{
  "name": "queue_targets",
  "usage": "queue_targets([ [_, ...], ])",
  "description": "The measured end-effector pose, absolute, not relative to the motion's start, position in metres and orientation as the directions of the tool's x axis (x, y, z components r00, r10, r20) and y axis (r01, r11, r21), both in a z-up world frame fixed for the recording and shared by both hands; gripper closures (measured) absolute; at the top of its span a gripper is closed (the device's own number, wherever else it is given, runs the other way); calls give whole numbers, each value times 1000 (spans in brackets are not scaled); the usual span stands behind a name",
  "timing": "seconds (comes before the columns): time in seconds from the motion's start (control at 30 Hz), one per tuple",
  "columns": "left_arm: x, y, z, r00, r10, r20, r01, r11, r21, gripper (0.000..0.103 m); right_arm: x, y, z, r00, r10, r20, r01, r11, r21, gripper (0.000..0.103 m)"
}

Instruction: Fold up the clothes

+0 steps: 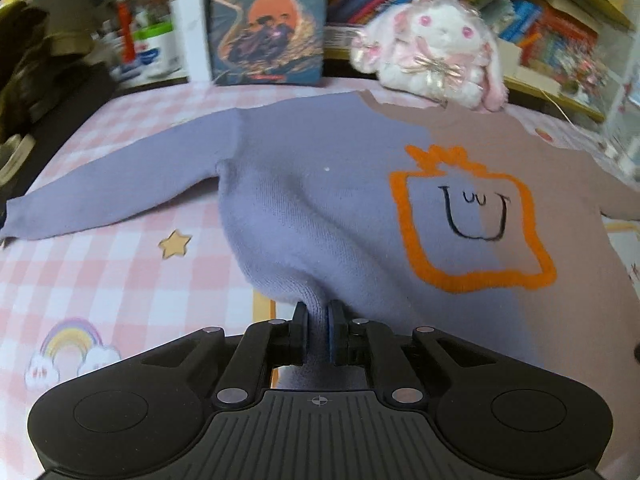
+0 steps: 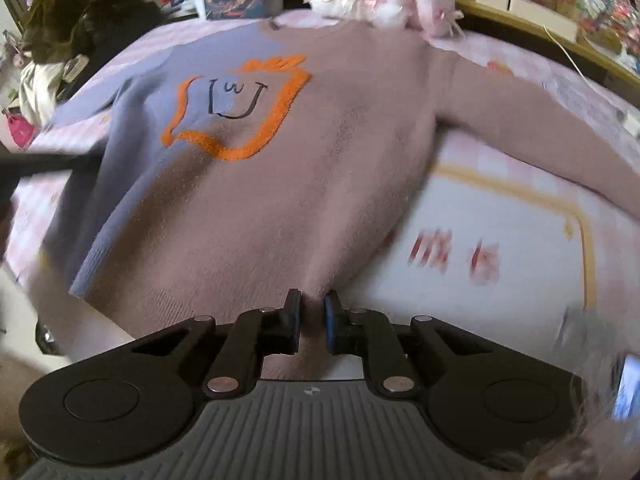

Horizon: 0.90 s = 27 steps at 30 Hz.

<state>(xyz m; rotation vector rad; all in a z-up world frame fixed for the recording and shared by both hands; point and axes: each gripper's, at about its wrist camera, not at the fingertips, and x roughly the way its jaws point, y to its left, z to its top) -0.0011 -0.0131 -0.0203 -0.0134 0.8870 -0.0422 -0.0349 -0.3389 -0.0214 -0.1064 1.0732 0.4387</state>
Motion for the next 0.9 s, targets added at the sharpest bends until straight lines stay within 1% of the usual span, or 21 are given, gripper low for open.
queue_targets([
  [0.2,3,-17,-21,631,-97,-770,91,995,-51,94,-44,-349,-19,510,170,-843,-215,974,66,92],
  [0.3,-2,-12,-22,634,-93,-768,82,995,-53,95,-46,-347,-17,530,117,-840,-186,982,20,92],
  [0.47,-25,12,-11,654,-89,-751,46,996,-77,92,-47,-336,-15,524,119,-843,-195,981,18,91],
  [0.5,-30,15,-10,657,-88,-749,40,996,-81,90,-49,-336,-15,526,116,-842,-189,982,16,91],
  [0.57,-40,19,-8,666,-91,-741,28,995,-98,88,-50,-337,-16,533,105,-840,-180,984,9,86],
  [0.6,-42,19,-8,666,-100,-739,27,994,-111,82,-49,-337,-16,537,97,-838,-175,985,2,86],
  [0.63,-44,19,-10,666,-108,-738,26,992,-122,73,-48,-338,-17,538,95,-837,-170,985,3,84],
  [0.7,-45,15,-14,656,-114,-746,27,991,-128,64,-45,-340,-19,540,92,-837,-161,987,4,82],
  [0.73,-45,13,-16,651,-115,-750,27,991,-129,63,-45,-340,-19,540,91,-837,-162,987,2,82],
  [0.77,-45,11,-19,649,-105,-754,28,993,-114,63,-44,-339,-19,539,89,-837,-164,986,0,82],
  [0.8,-46,9,-21,647,-95,-757,29,995,-100,68,-44,-339,-19,538,91,-838,-168,986,-1,82],
  [0.87,-48,9,-22,651,-81,-755,15,995,-94,84,-42,-339,-19,533,102,-840,-174,985,10,87],
  [0.9,-49,10,-22,649,-89,-756,15,994,-104,95,-42,-340,-19,532,106,-840,-173,985,15,88],
])
